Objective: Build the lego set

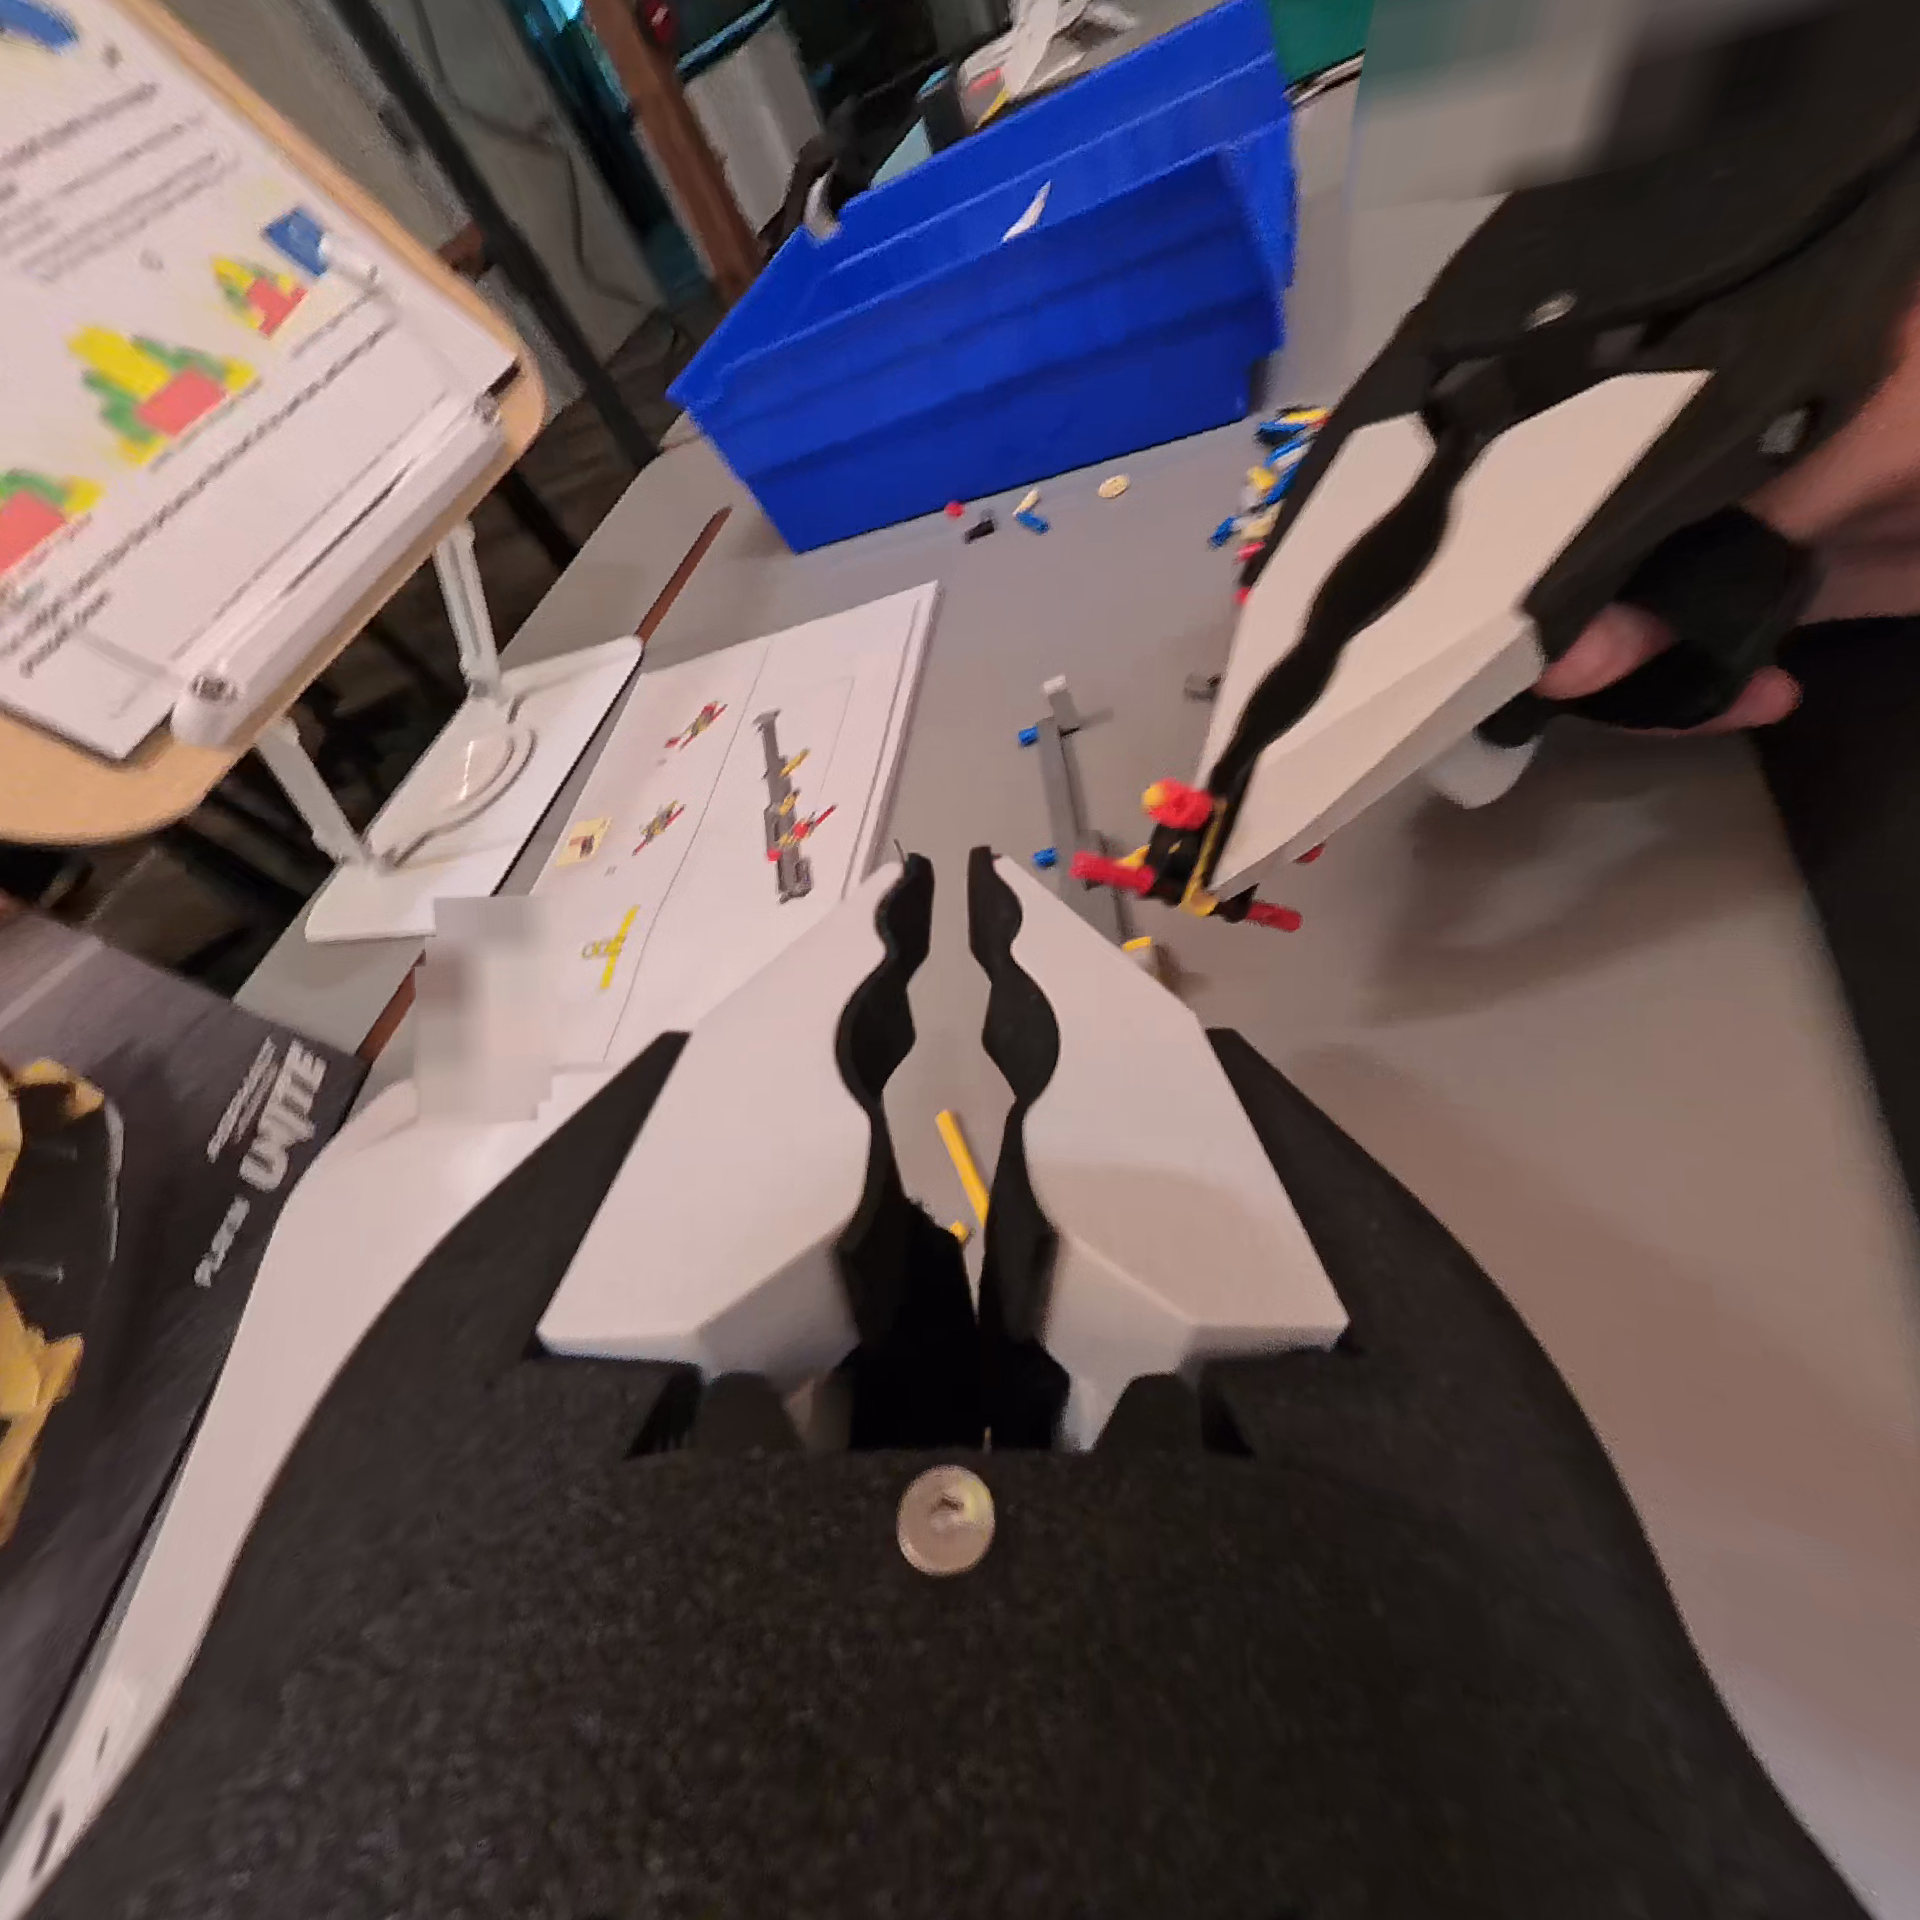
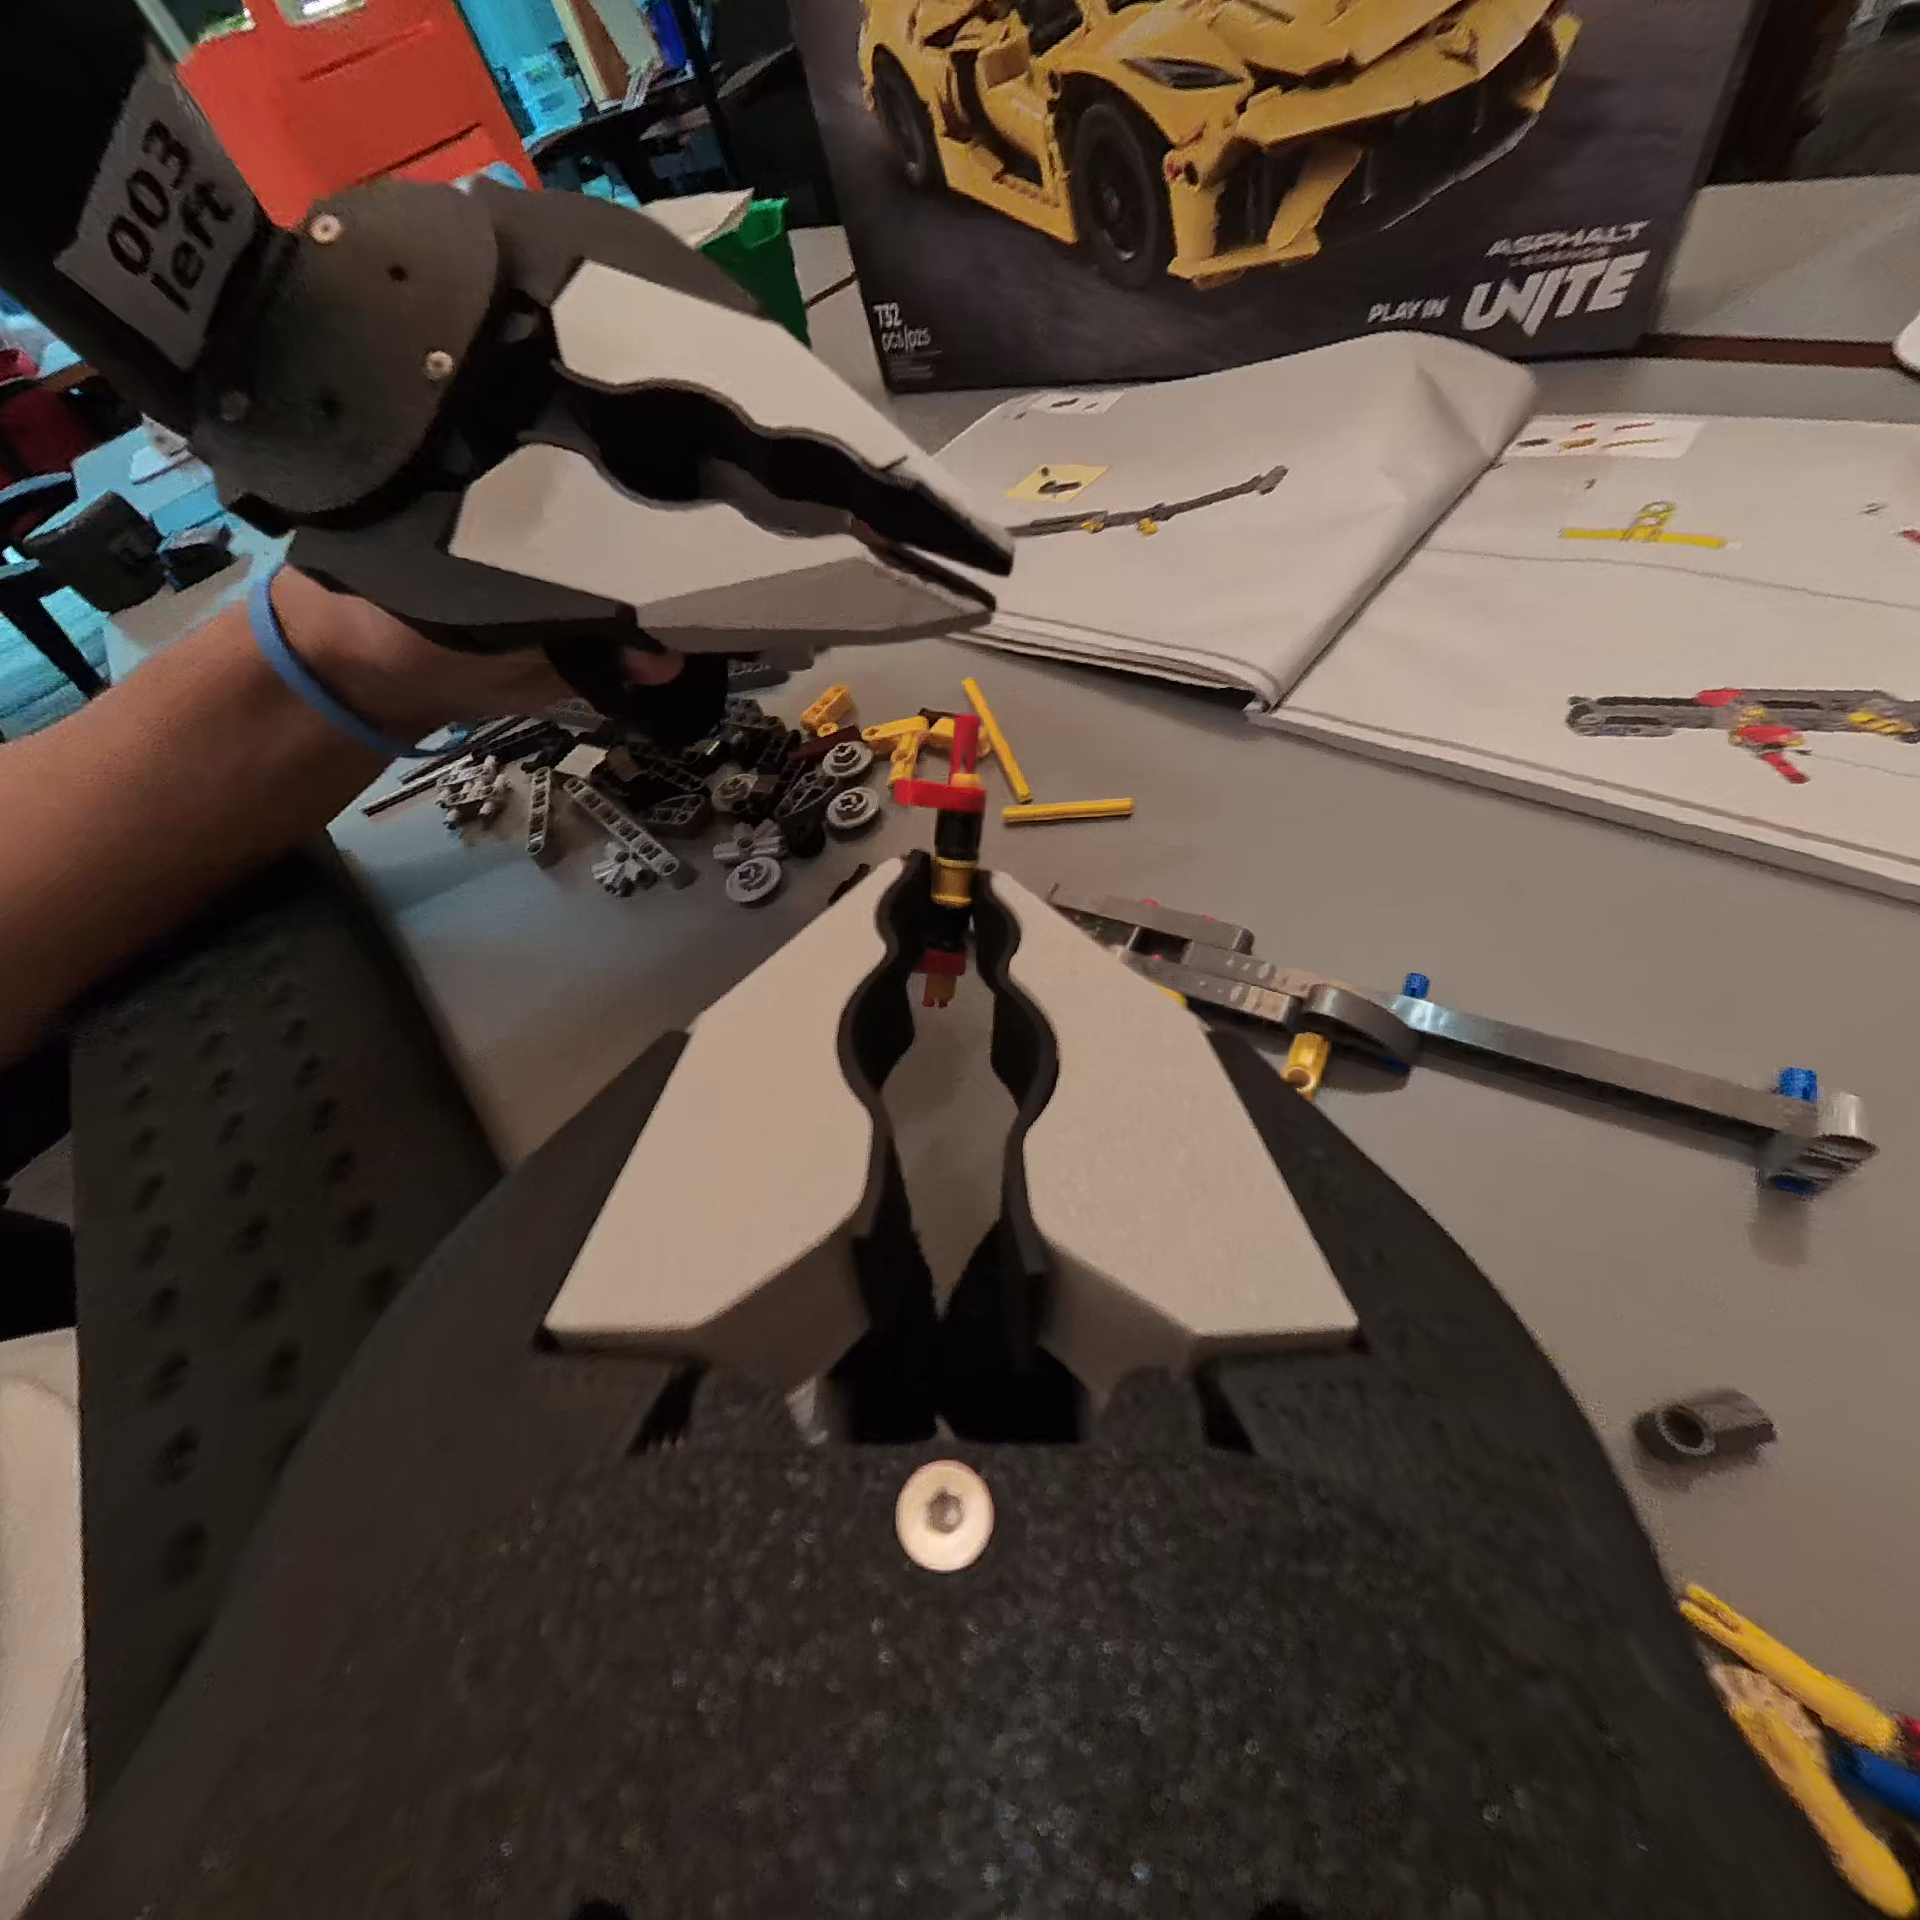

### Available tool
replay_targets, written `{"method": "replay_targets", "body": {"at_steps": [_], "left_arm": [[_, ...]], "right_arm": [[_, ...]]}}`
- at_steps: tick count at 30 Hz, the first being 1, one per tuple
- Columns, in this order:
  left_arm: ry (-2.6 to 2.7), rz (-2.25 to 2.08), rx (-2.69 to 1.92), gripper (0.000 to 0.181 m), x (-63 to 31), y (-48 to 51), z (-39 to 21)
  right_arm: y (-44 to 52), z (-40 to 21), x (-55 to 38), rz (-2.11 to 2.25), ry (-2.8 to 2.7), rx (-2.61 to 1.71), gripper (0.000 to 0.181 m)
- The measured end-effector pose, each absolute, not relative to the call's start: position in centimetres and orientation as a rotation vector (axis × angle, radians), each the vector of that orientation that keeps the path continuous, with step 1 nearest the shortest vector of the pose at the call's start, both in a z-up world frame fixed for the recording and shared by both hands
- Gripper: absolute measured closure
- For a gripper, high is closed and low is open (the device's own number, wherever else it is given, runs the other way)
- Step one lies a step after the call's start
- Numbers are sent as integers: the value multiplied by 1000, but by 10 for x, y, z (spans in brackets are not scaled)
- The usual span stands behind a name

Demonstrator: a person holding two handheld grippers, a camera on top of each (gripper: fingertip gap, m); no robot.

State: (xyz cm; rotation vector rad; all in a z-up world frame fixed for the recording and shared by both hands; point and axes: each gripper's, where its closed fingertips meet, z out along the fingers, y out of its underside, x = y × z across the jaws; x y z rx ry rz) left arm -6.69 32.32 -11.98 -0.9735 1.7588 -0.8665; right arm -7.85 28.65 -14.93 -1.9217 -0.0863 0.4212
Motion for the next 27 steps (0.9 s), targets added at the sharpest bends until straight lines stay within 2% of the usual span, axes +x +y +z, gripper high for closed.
{"method": "replay_targets", "body": {"at_steps": [4,20,27], "left_arm": [[1799,-959,-955,177,-69,307,-119],[1959,-649,-964,181,-66,315,-163],[1967,-530,-1070,177,-73,339,-174]], "right_arm": [[287,-153,-84,423,-124,-1947,174],[288,-154,-78,358,-102,-1954,175],[288,-173,-73,273,-104,-2122,174]]}}
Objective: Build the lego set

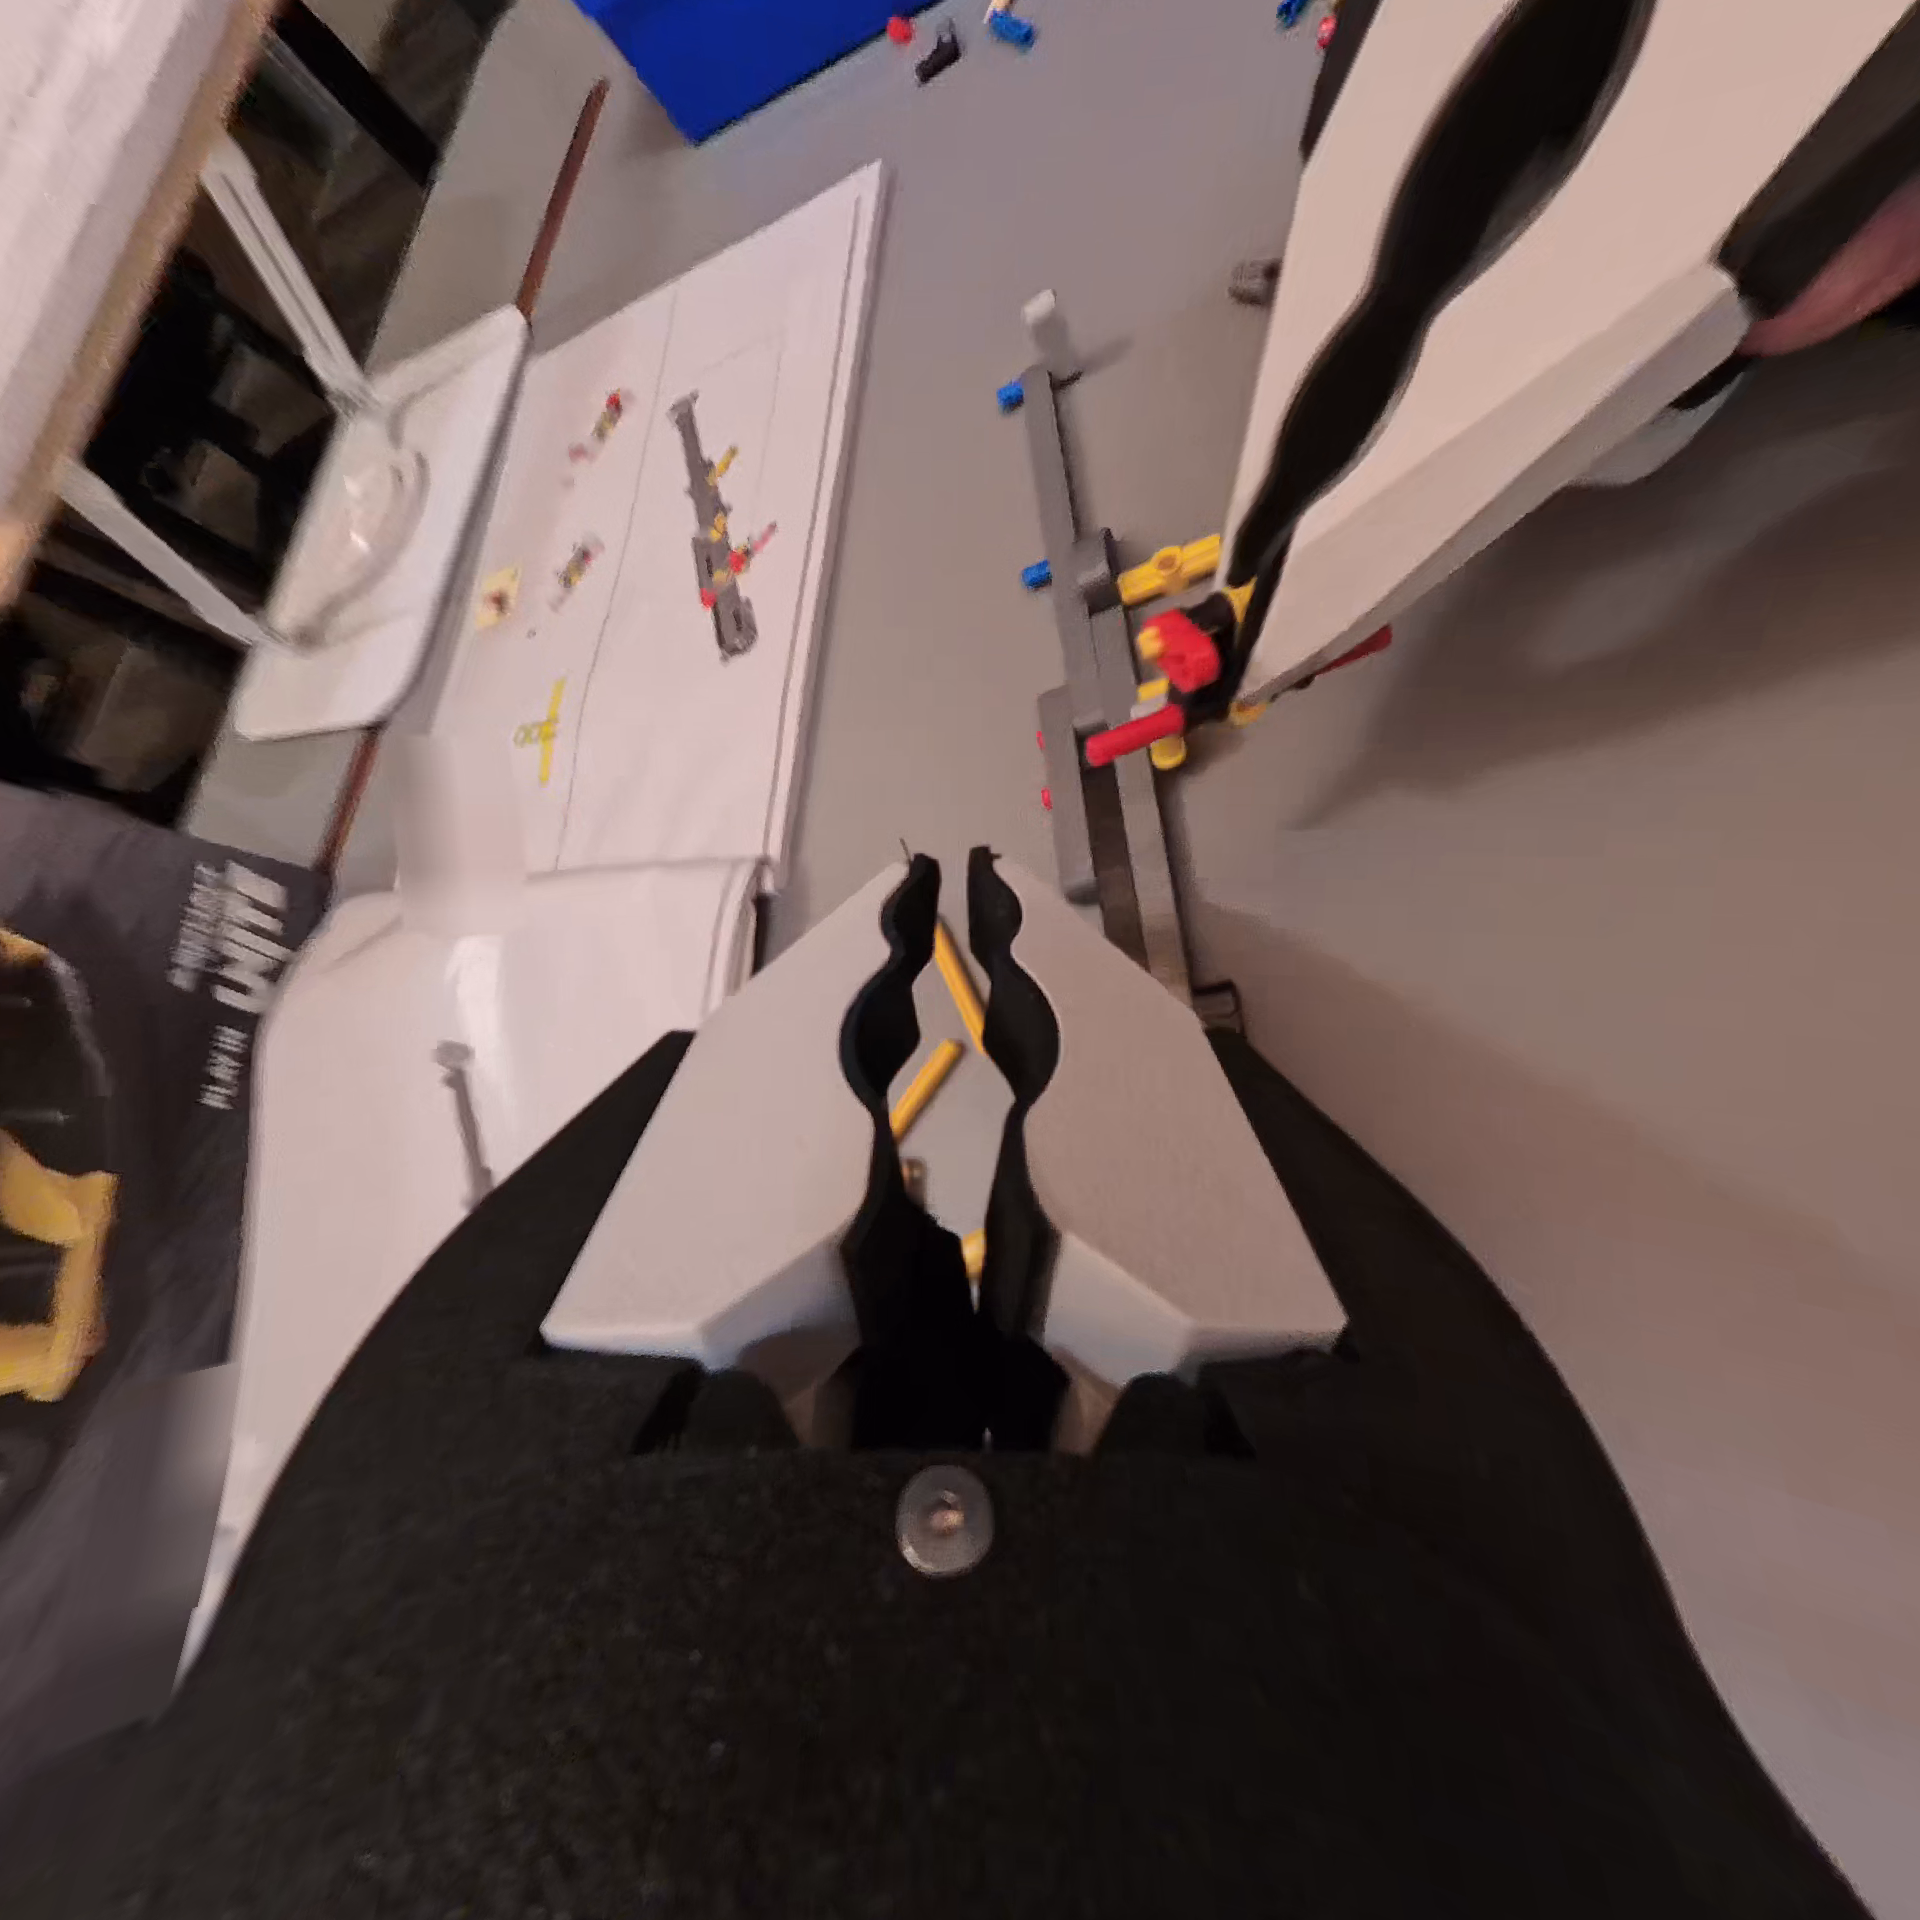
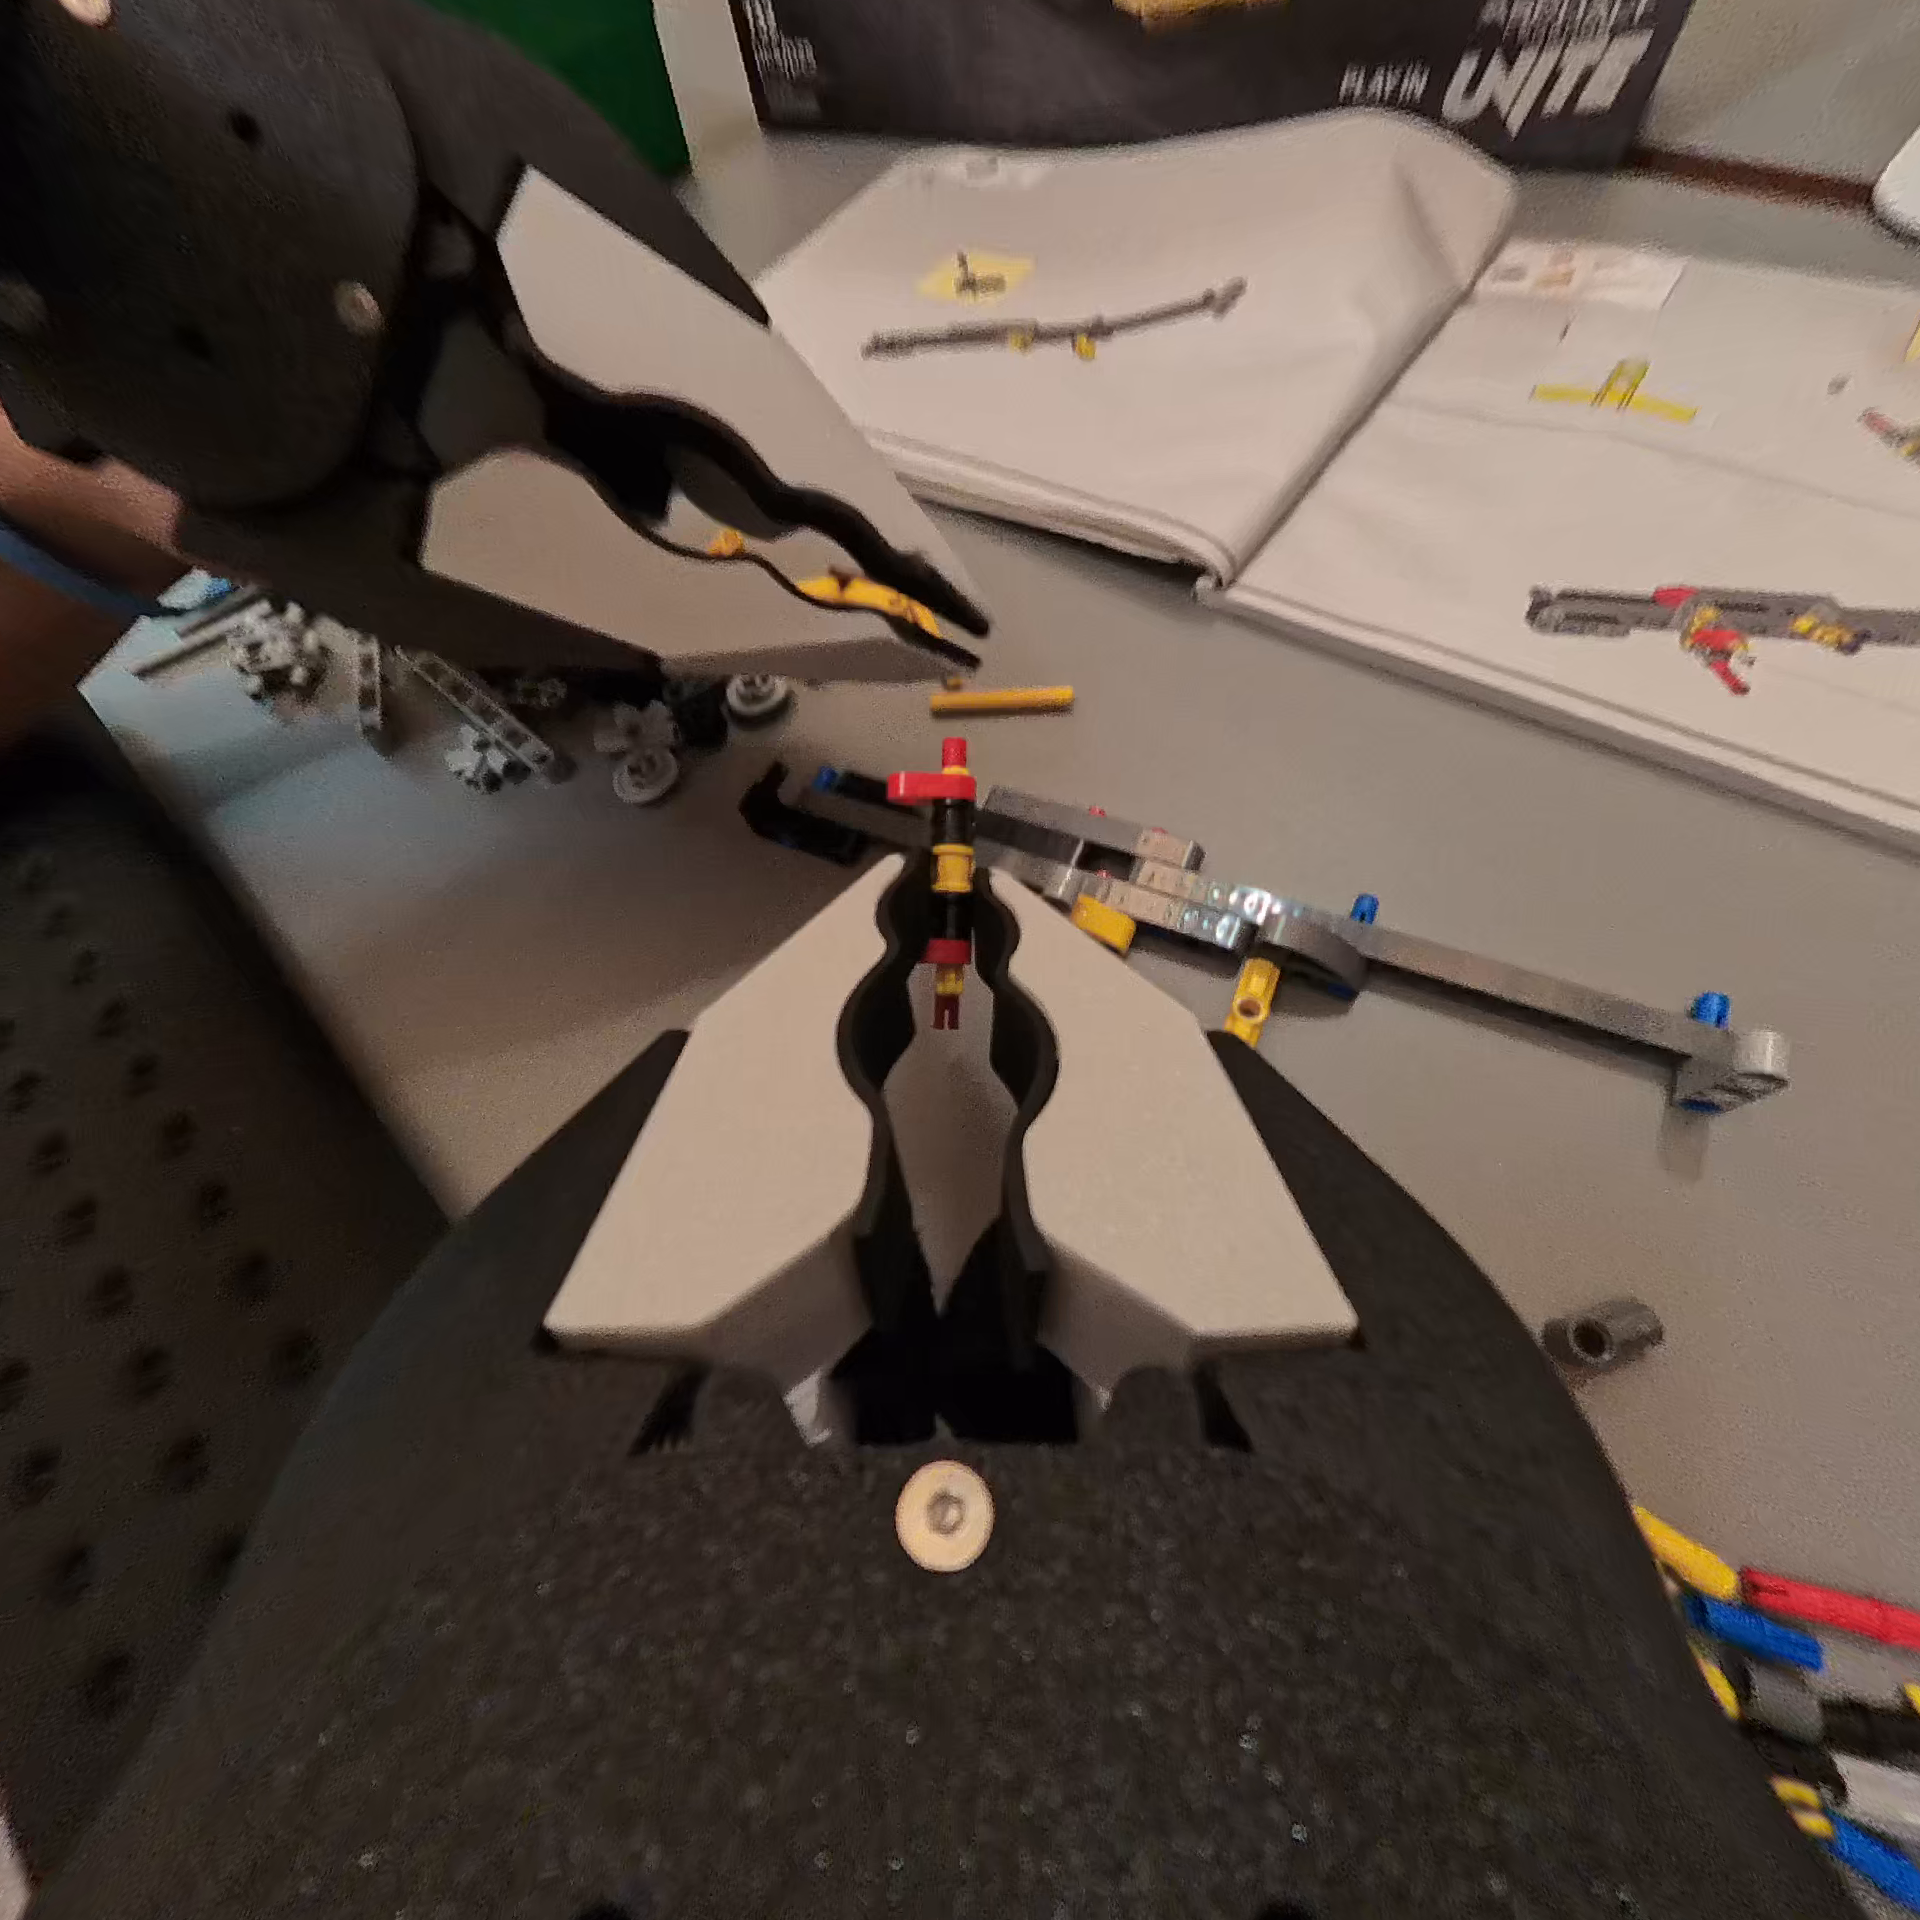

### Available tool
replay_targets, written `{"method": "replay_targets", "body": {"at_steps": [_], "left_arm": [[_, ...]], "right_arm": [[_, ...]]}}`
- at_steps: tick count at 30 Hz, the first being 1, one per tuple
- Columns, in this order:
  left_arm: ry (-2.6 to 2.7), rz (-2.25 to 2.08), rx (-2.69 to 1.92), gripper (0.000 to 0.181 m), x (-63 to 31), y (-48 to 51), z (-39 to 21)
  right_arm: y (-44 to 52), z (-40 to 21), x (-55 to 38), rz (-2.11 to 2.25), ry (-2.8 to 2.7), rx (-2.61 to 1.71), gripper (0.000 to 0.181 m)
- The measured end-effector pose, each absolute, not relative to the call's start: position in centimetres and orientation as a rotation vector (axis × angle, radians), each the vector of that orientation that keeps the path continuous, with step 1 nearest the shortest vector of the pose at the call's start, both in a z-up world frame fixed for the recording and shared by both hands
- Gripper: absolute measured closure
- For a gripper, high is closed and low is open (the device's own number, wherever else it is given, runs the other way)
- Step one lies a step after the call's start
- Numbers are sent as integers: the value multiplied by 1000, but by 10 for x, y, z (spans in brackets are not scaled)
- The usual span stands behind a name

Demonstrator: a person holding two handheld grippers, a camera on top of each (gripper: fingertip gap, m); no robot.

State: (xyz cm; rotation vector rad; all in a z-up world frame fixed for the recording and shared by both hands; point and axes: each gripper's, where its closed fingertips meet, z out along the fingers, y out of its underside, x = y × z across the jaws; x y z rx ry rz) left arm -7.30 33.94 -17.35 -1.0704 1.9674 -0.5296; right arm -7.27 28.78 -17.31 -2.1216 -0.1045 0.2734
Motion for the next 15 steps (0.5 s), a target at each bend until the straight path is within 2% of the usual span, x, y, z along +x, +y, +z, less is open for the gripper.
{"method": "replay_targets", "body": {"at_steps": [5,12,15], "left_arm": [[1935,-724,-1272,173,-91,349,-173],[1905,-1046,-1373,173,-111,325,-157],[1916,-1021,-1418,163,-111,323,-162]], "right_arm": [[275,-176,-80,467,-44,-2325,174],[255,-185,-93,450,41,-2421,174],[251,-188,-100,433,69,-2442,174]]}}
